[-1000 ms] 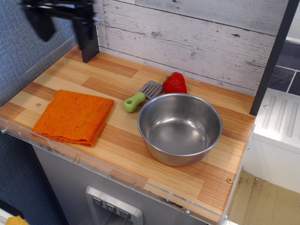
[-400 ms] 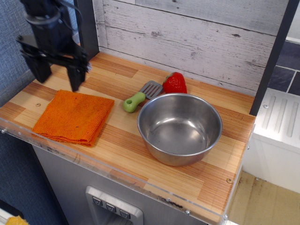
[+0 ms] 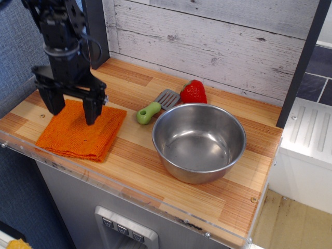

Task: Move the orange napkin from front to backend of the table.

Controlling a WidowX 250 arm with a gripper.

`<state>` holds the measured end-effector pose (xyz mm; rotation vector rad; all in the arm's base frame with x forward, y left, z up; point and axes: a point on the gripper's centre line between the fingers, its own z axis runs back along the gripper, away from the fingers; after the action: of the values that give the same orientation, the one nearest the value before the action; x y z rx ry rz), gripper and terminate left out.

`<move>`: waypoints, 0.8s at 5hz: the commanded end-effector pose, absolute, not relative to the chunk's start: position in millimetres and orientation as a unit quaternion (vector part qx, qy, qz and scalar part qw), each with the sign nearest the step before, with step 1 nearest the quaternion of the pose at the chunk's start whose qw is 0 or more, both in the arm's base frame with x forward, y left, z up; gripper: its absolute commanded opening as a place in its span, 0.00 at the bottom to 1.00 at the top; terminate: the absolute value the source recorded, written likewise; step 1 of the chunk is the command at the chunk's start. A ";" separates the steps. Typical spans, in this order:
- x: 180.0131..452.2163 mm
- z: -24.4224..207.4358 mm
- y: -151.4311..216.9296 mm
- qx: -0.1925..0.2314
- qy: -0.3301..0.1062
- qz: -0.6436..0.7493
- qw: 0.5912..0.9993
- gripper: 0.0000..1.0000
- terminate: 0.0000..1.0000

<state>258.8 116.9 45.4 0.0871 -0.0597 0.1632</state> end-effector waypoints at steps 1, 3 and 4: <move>251.6 27.5 129.1 0.057 -0.011 0.083 0.995 1.00 0.00; 252.6 14.4 138.3 0.061 -0.030 0.075 0.995 1.00 0.00; 263.4 16.1 136.9 0.072 -0.041 0.071 0.994 1.00 0.00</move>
<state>262.1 135.2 10.8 0.1315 -0.0565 0.1388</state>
